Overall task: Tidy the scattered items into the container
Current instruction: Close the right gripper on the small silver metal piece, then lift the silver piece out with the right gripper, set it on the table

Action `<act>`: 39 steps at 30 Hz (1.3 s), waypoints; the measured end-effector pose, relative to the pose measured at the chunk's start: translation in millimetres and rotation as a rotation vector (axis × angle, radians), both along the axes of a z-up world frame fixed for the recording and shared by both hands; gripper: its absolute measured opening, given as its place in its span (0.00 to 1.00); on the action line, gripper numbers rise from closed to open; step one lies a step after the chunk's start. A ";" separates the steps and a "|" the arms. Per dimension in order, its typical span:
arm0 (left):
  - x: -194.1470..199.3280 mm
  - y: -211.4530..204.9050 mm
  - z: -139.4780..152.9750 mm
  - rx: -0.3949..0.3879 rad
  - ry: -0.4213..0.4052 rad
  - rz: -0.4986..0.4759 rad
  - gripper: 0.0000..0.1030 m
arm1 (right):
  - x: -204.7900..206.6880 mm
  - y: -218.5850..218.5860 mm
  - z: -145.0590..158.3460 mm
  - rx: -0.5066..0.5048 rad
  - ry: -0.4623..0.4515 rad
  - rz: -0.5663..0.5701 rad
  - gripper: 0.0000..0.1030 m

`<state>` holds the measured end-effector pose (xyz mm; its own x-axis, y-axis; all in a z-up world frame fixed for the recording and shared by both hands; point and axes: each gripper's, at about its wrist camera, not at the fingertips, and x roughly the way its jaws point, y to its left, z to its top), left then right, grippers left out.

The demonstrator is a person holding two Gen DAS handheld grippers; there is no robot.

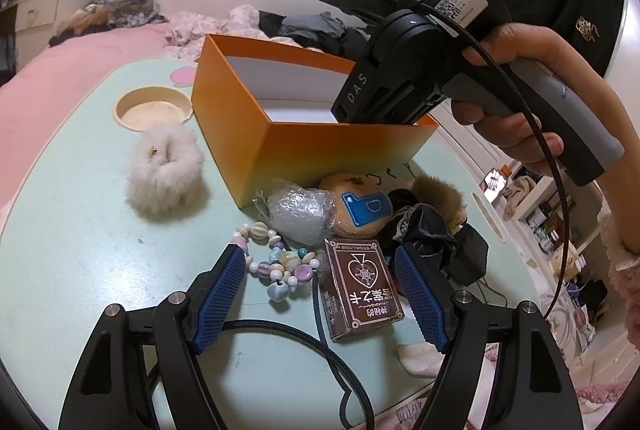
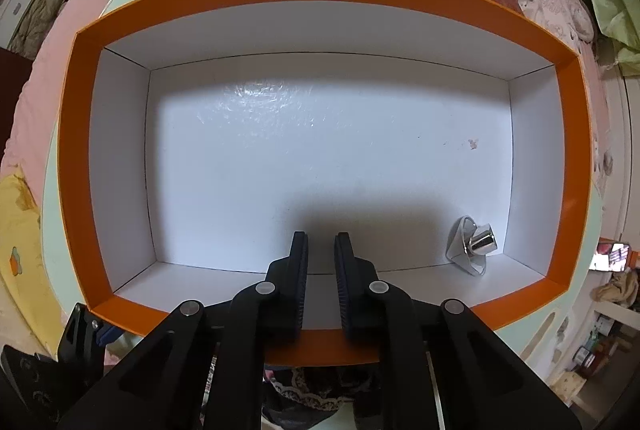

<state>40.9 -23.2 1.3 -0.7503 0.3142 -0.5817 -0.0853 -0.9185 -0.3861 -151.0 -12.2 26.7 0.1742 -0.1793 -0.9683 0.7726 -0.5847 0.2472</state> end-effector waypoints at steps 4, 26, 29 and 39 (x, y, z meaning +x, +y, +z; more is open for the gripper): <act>0.1 0.4 -0.4 0.008 0.000 0.003 0.75 | -8.4 3.7 17.9 0.028 0.172 0.061 0.18; 1.6 -3.0 -0.8 0.016 0.001 -0.002 0.76 | -21.5 55.2 -47.0 0.154 0.022 -0.172 0.31; 1.1 -3.6 -1.2 0.017 -0.001 -0.003 0.76 | -29.0 62.1 -47.1 0.109 -0.017 -0.188 0.31; 1.0 -4.5 -0.5 0.021 -0.002 -0.001 0.77 | -41.0 94.5 4.4 -0.140 -0.023 -0.288 0.31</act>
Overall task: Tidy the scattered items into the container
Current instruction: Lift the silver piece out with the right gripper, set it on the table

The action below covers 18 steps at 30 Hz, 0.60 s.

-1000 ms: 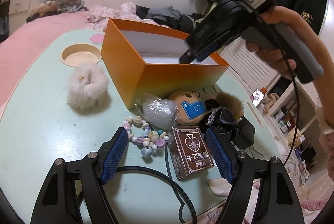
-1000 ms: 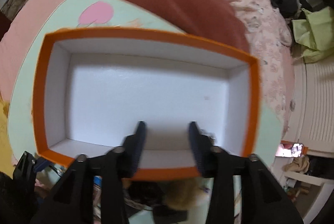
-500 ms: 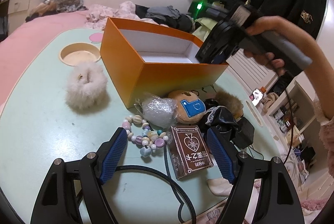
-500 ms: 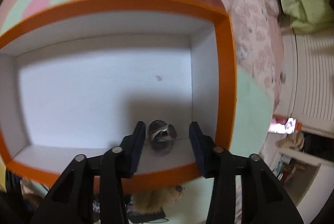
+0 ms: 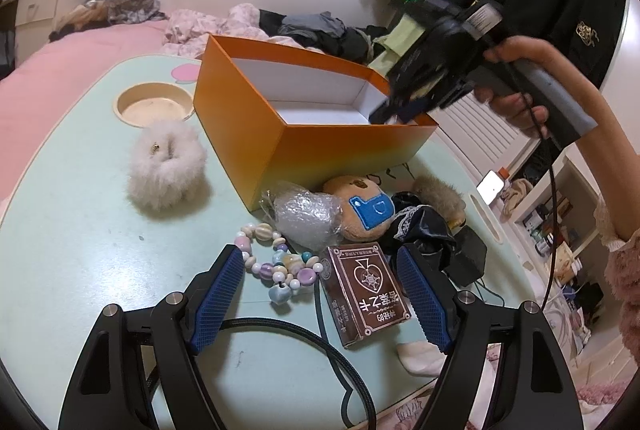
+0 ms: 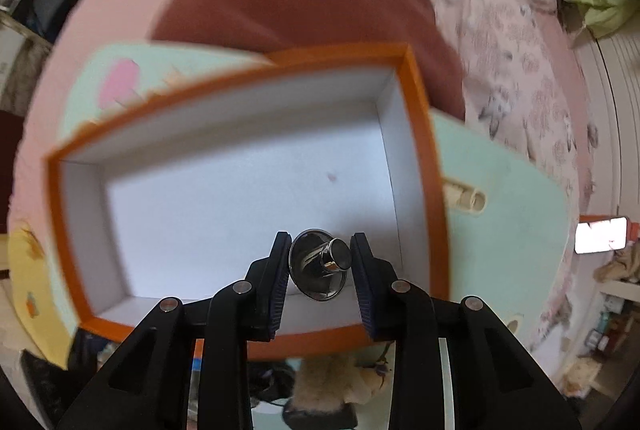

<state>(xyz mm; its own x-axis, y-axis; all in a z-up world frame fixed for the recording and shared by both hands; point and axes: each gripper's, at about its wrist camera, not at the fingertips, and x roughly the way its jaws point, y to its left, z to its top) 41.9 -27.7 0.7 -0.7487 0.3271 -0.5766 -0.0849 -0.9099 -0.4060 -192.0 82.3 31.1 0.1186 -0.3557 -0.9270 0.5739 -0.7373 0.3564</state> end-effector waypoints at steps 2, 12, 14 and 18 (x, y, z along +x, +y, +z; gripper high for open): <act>-0.1 -1.1 0.5 0.004 0.003 0.002 0.77 | 6.9 16.1 21.3 -0.082 0.009 -0.024 0.31; -17.8 -30.8 15.7 -0.007 -0.036 0.151 0.77 | 101.6 80.9 54.6 -0.376 0.007 0.004 0.31; -28.8 -33.6 16.9 0.003 -0.071 0.149 0.77 | 104.8 80.7 38.3 -0.365 0.005 -0.001 0.31; -60.3 -34.1 24.8 -0.058 -0.156 0.139 0.77 | 103.6 76.6 10.8 -0.379 -0.039 -0.054 0.31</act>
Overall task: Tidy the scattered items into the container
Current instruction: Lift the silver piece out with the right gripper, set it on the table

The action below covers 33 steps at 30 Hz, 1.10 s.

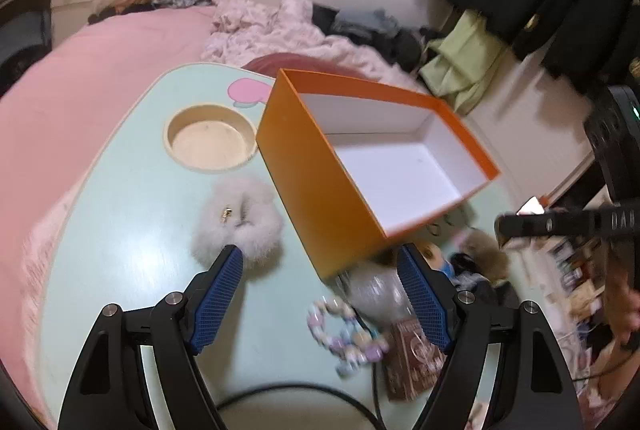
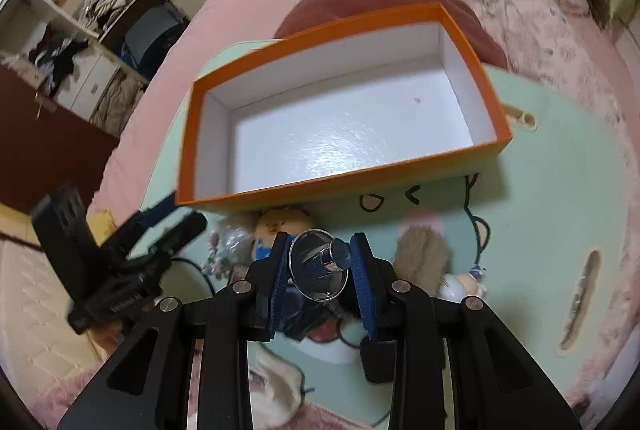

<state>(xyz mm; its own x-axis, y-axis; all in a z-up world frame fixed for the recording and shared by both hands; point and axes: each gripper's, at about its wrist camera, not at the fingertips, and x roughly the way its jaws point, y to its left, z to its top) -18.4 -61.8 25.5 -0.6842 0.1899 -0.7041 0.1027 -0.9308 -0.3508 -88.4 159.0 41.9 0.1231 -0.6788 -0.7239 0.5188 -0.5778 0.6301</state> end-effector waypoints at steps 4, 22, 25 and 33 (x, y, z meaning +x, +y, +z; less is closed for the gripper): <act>-28.0 -7.4 5.2 -0.025 -0.066 0.022 0.77 | -7.9 -3.5 -21.9 0.000 -0.045 -0.061 0.31; -17.7 -70.8 38.5 0.063 0.056 0.036 0.77 | 13.4 27.8 -7.0 0.023 0.200 -0.092 0.52; -47.6 -74.2 30.1 -0.008 0.014 0.052 0.77 | 13.7 40.7 -7.1 0.020 0.213 -0.133 0.53; -60.9 -87.4 -3.3 0.325 0.035 -0.064 0.77 | 14.3 89.2 -28.2 -0.033 0.139 -0.247 0.53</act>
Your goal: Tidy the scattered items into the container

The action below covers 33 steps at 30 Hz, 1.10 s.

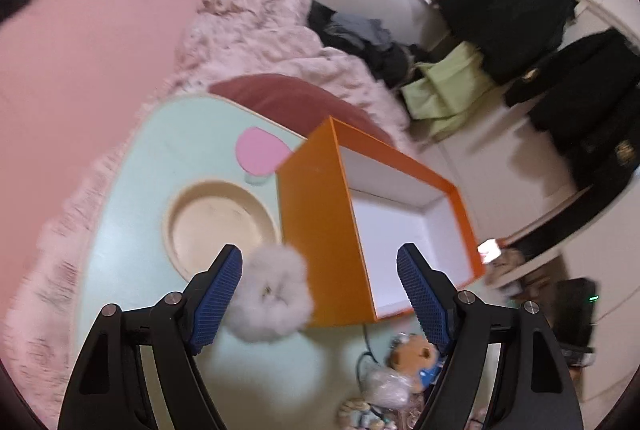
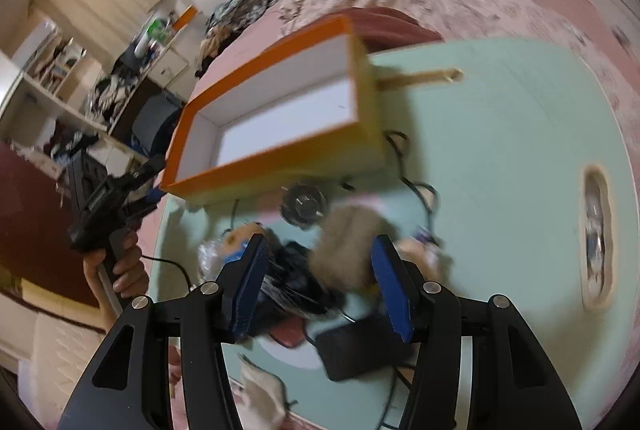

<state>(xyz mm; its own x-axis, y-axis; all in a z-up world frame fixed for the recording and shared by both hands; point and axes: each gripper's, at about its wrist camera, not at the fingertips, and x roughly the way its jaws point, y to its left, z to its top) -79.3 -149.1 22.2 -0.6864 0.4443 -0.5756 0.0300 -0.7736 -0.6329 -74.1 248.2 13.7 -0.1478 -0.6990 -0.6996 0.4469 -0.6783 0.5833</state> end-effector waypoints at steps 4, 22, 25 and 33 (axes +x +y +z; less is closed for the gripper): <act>15.5 3.2 -14.4 0.099 0.005 -0.074 0.77 | 6.0 28.2 -5.3 -0.084 -0.005 -0.051 0.53; 38.6 15.7 4.0 0.144 0.132 -0.054 0.77 | -19.0 30.2 3.8 -0.127 0.087 -0.129 0.53; 32.1 24.9 -11.1 0.151 0.085 -0.080 0.77 | -54.3 35.1 20.6 -0.175 0.087 -0.270 0.54; 51.6 48.0 -20.2 0.204 0.110 -0.156 0.77 | -86.7 -5.8 12.0 -0.205 0.031 -0.133 0.59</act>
<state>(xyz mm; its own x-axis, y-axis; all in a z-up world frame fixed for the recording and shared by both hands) -27.7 -101.1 2.0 -0.6541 0.6487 -0.3890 -0.1569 -0.6195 -0.7692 -160.8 242.4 25.8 -0.2672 -0.7989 -0.5389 0.3814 -0.6012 0.7022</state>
